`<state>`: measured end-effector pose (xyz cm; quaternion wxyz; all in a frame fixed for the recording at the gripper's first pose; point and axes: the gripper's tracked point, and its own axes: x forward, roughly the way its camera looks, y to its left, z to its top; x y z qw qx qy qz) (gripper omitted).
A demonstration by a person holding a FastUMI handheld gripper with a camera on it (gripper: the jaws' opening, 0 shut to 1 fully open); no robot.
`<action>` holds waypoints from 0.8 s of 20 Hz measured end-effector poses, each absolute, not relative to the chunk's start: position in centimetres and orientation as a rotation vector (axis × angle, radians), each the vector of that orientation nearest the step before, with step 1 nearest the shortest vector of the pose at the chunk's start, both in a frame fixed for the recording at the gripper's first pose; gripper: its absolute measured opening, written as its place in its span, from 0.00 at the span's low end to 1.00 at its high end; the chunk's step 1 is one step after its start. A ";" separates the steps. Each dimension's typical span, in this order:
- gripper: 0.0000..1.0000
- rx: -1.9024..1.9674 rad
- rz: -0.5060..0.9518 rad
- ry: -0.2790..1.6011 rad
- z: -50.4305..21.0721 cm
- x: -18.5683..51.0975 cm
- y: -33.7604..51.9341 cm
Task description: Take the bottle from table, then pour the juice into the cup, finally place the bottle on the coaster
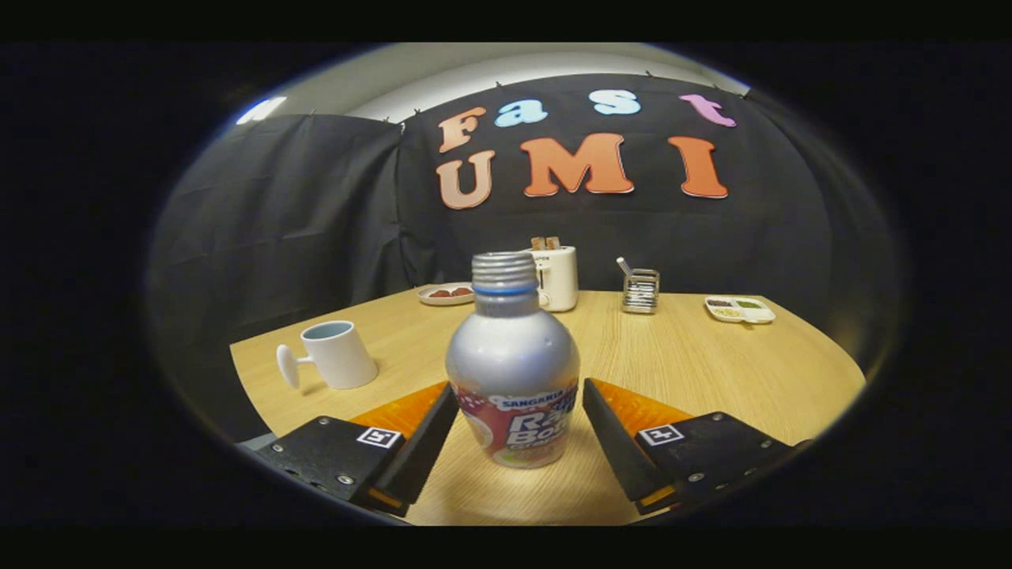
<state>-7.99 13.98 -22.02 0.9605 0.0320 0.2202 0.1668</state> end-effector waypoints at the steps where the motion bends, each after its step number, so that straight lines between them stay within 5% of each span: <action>1: 0.88 0.062 0.344 0.456 -22.2 -8.1 14.3; 3: 0.80 0.043 0.342 0.451 -21.9 -8.2 14.4; 16: 0.79 -0.197 0.341 0.391 -20.1 -6.2 16.5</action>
